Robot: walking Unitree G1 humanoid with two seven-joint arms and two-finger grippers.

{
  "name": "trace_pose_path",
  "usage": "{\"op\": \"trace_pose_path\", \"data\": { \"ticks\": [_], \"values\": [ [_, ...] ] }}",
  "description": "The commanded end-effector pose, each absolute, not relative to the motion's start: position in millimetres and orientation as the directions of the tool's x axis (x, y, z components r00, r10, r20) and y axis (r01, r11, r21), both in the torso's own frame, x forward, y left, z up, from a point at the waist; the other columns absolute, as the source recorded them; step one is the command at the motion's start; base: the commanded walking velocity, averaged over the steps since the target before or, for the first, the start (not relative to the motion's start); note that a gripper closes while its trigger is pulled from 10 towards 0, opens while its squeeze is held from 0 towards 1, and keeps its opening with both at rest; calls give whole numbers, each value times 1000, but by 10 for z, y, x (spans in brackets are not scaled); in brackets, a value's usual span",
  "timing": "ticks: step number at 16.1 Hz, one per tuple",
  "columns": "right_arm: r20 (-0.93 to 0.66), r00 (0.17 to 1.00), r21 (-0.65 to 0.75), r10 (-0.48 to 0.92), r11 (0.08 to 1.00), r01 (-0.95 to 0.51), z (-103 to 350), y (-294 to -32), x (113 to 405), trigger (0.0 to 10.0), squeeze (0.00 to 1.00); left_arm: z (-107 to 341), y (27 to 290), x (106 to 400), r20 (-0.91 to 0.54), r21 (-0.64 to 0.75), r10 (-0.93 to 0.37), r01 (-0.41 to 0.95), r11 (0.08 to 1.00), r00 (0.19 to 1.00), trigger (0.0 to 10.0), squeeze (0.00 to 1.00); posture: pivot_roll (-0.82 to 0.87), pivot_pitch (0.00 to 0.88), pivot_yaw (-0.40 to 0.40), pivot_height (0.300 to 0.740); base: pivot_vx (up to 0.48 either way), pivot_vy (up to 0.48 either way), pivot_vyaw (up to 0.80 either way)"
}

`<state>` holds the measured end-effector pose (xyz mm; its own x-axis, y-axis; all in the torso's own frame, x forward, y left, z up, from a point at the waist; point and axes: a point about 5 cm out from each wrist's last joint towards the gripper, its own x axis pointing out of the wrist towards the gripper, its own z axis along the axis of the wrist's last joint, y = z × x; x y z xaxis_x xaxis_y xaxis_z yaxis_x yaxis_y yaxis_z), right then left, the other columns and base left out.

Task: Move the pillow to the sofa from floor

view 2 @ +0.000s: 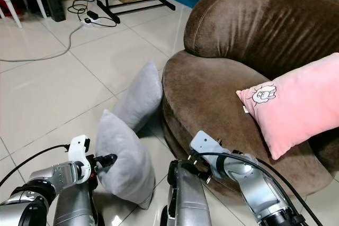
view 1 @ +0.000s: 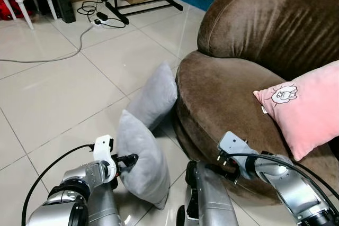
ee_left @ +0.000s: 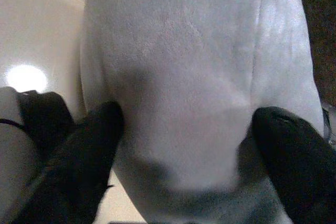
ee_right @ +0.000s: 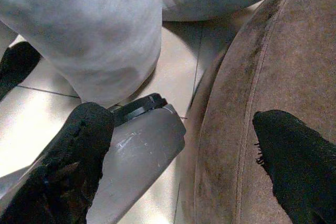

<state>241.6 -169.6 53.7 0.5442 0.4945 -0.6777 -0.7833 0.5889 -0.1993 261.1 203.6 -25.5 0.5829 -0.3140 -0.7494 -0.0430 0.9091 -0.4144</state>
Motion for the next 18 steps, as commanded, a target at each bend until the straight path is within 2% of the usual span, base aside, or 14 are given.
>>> {"op": "trace_pose_path", "data": {
  "ticks": [1,5,12,18],
  "values": [
    [-690,538,-203,484,585,-785,558,-1742,2405,10000,0,-280,1977,2587,-762,-425,-342,-27,905,550,0,0,-86,64,-141,530,0,0,0],
    [-716,488,-187,498,537,-823,516,-1781,2385,10000,0,-287,2011,2576,-778,-410,-324,-44,911,538,0,0,-80,55,-141,530,0,0,0],
    [-731,470,-180,495,525,-832,299,-1785,2328,10000,0,-346,2051,2490,-789,-402,-315,-55,914,528,0,0,-77,48,-146,530,0,0,0],
    [-740,474,-186,478,531,-827,179,-1872,2455,10000,0,-329,2037,2524,-782,-402,-309,-59,914,541,0,0,-77,41,-146,530,0,0,0]
  ]
}}
